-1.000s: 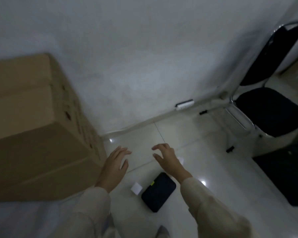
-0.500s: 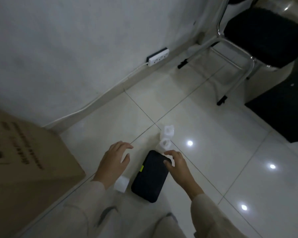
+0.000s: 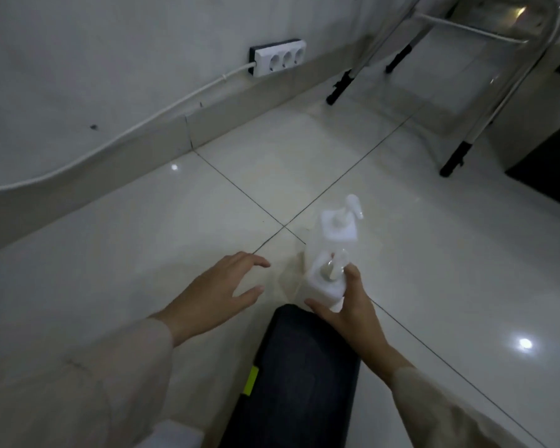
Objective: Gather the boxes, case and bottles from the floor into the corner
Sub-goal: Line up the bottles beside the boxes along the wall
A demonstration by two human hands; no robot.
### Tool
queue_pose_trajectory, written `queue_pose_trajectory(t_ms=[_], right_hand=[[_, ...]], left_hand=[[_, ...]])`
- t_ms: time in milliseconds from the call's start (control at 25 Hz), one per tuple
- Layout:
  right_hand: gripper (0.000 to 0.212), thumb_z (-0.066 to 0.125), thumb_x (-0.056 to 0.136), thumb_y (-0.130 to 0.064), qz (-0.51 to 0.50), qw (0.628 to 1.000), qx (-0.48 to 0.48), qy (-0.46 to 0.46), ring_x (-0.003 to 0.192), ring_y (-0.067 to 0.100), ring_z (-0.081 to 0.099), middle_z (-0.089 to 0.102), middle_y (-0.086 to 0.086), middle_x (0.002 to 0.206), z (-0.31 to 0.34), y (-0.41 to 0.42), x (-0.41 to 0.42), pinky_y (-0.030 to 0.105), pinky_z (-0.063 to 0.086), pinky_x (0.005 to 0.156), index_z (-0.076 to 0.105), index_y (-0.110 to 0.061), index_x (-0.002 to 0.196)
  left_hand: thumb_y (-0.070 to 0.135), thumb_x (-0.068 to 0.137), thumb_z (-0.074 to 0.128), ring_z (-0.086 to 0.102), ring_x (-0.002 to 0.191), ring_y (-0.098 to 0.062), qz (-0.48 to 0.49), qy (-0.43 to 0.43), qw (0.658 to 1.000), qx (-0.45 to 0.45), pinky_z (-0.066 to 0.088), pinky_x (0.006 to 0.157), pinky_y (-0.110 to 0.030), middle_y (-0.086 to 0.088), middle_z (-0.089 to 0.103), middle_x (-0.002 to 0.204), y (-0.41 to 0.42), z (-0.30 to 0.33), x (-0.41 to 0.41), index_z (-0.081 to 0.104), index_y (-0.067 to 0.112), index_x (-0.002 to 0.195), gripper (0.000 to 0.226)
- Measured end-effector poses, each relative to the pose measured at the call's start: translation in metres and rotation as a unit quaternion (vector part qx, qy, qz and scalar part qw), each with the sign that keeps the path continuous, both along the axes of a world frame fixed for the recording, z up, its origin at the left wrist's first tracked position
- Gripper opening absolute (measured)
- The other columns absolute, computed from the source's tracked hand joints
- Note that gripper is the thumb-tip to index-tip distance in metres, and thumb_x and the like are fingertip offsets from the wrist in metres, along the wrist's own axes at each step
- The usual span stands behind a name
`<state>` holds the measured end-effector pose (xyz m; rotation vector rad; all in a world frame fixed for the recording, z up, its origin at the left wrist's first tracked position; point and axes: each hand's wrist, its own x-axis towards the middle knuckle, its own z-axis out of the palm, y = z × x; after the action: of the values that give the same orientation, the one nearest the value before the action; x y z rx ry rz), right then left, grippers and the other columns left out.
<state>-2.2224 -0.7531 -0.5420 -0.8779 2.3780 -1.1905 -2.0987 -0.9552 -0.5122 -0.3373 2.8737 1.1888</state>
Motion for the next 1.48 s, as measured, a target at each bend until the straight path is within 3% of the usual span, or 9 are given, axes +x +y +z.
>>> queue_pose_trajectory(t_ms=[240, 360, 480, 720, 960, 1240, 1320, 1400, 1480], right_hand=[[0.081, 0.076, 0.072, -0.033, 0.031, 0.993, -0.101, 0.048, 0.101, 0.007, 0.055, 0.043, -0.026, 0.12, -0.008, -0.05, 0.018, 0.014, 0.049, 0.077, 0.017, -0.06, 0.121], [0.082, 0.073, 0.075, -0.03, 0.067, 0.983, -0.172, -0.003, 0.111, 0.005, 0.054, 0.046, -0.01, 0.128, 0.016, -0.107, 0.04, 0.017, 0.049, 0.086, 0.015, -0.047, 0.13], [0.087, 0.072, 0.075, -0.028, 0.162, 0.97, -0.176, -0.044, 0.115, -0.009, 0.045, 0.038, -0.018, 0.129, 0.036, -0.164, 0.075, 0.007, 0.041, 0.092, 0.014, -0.03, 0.14], [0.065, 0.065, 0.083, -0.013, 0.357, 0.929, -0.07, -0.064, 0.12, 0.021, 0.049, 0.044, 0.008, 0.136, 0.012, -0.216, 0.148, 0.038, 0.046, 0.101, 0.03, -0.014, 0.138], [0.058, 0.057, 0.089, -0.012, 0.409, 0.912, 0.016, -0.04, 0.131, 0.027, 0.042, 0.04, 0.014, 0.144, 0.024, -0.24, 0.178, 0.036, 0.036, 0.108, 0.029, -0.008, 0.14], [0.048, 0.047, 0.091, 0.0, 0.538, 0.823, 0.181, -0.015, 0.126, 0.021, 0.049, 0.046, 0.009, 0.139, 0.065, -0.189, 0.122, 0.036, 0.042, 0.106, 0.039, -0.017, 0.135], [0.065, 0.041, 0.083, 0.012, 0.561, 0.791, 0.239, -0.043, 0.131, 0.018, 0.043, 0.043, 0.003, 0.139, 0.068, -0.161, 0.111, 0.026, 0.043, 0.104, 0.035, -0.025, 0.137], [0.08, 0.043, 0.079, 0.016, 0.592, 0.749, 0.291, -0.059, 0.13, 0.006, 0.033, 0.034, -0.014, 0.136, 0.071, -0.137, 0.106, -0.003, 0.036, 0.085, 0.026, -0.033, 0.14], [0.092, 0.055, 0.077, 0.011, 0.626, 0.715, 0.305, -0.066, 0.125, -0.004, 0.023, 0.025, -0.02, 0.137, 0.069, -0.118, 0.11, -0.007, 0.032, 0.08, 0.016, -0.042, 0.142]], left_hand=[[0.052, 0.077, 0.063, 0.035, 0.127, 0.0, -0.011, -0.003, 0.999, 0.03, 0.038, 0.104, -0.024, 0.019, 0.026, 0.142, 0.013, 0.013, 0.004, 0.009, 0.038, 0.141, 0.085], [0.05, 0.071, 0.069, 0.029, 0.126, -0.001, 0.105, 0.056, 0.992, 0.044, 0.034, 0.103, -0.022, 0.019, 0.017, 0.139, 0.001, 0.03, 0.017, -0.001, 0.035, 0.144, 0.102], [0.051, 0.062, 0.076, 0.037, 0.129, -0.015, 0.24, 0.092, 0.965, 0.05, 0.04, 0.104, -0.034, 0.003, 0.029, 0.143, -0.039, 0.035, 0.044, 0.013, 0.029, 0.142, 0.104], [0.046, 0.062, 0.071, 0.049, 0.11, -0.02, 0.383, 0.072, 0.92, 0.047, 0.037, 0.072, -0.011, -0.002, 0.041, 0.12, -0.089, 0.005, 0.155, 0.039, 0.013, 0.124, 0.078], [0.017, 0.08, 0.066, 0.045, 0.124, -0.032, 0.448, 0.062, 0.891, -0.036, 0.042, 0.101, -0.041, -0.018, 0.045, 0.134, -0.104, -0.008, 0.193, 0.044, -0.001, 0.127, 0.055], [0.013, 0.086, 0.058, 0.051, 0.119, -0.034, 0.448, 0.048, 0.89, -0.067, 0.042, 0.095, -0.038, -0.018, 0.054, 0.129, -0.118, 0.001, 0.196, 0.046, 0.004, 0.126, 0.043], [0.014, 0.088, 0.055, 0.049, 0.12, -0.035, 0.436, 0.03, 0.896, -0.082, 0.039, 0.096, -0.038, -0.019, 0.051, 0.132, -0.119, 0.001, 0.198, 0.044, 0.006, 0.129, 0.043], [0.014, 0.087, 0.054, 0.044, 0.124, -0.035, 0.434, 0.041, 0.895, -0.097, 0.036, 0.101, -0.039, -0.019, 0.045, 0.137, -0.121, -0.001, 0.198, 0.038, 0.01, 0.135, 0.051], [0.013, 0.087, 0.052, 0.041, 0.127, -0.035, 0.422, 0.043, 0.899, -0.114, 0.033, 0.103, -0.037, -0.021, 0.04, 0.138, -0.12, -0.002, 0.196, 0.034, 0.013, 0.139, 0.055]])
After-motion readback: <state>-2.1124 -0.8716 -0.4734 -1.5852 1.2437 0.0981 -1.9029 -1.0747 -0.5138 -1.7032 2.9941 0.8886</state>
